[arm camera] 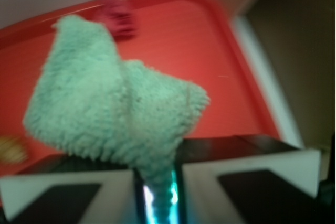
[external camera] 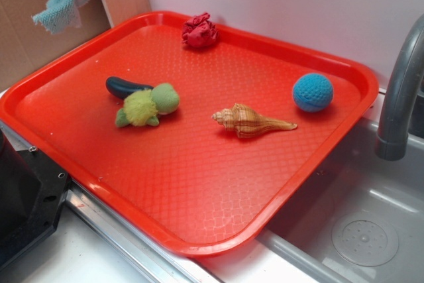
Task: Grab the blue cloth.
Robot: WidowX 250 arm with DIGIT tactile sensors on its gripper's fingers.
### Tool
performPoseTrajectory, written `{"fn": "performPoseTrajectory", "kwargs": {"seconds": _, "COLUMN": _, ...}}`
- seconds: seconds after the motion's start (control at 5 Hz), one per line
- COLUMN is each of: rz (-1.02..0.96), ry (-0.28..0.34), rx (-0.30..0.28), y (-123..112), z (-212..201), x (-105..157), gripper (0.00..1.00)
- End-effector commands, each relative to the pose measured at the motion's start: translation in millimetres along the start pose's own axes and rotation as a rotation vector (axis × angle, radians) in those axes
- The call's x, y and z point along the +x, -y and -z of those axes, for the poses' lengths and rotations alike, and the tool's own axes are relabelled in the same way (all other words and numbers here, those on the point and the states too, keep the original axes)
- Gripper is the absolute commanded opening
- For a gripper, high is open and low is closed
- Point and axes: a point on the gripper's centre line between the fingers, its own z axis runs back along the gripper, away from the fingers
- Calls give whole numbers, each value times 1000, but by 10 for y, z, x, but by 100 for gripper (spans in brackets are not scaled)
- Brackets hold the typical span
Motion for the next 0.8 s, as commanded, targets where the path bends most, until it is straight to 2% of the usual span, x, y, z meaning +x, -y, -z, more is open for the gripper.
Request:
{"fn": "performPoseTrajectory", "kwargs": {"seconds": 0.0, "rz": 11, "ry": 34, "rx": -71, "y": 295, "z": -413, "x": 115, "gripper": 0}}
{"fn": "performPoseTrajectory", "kwargs": {"seconds": 0.4, "rz": 13, "ry": -27, "rx": -107, "y": 385, "z": -579, "x": 173, "gripper": 0}}
{"fn": "performPoseTrajectory", "kwargs": {"seconds": 0.6, "rz": 55, "ry": 36, "rx": -82, "y": 414, "z": -574, "x": 166, "gripper": 0}}
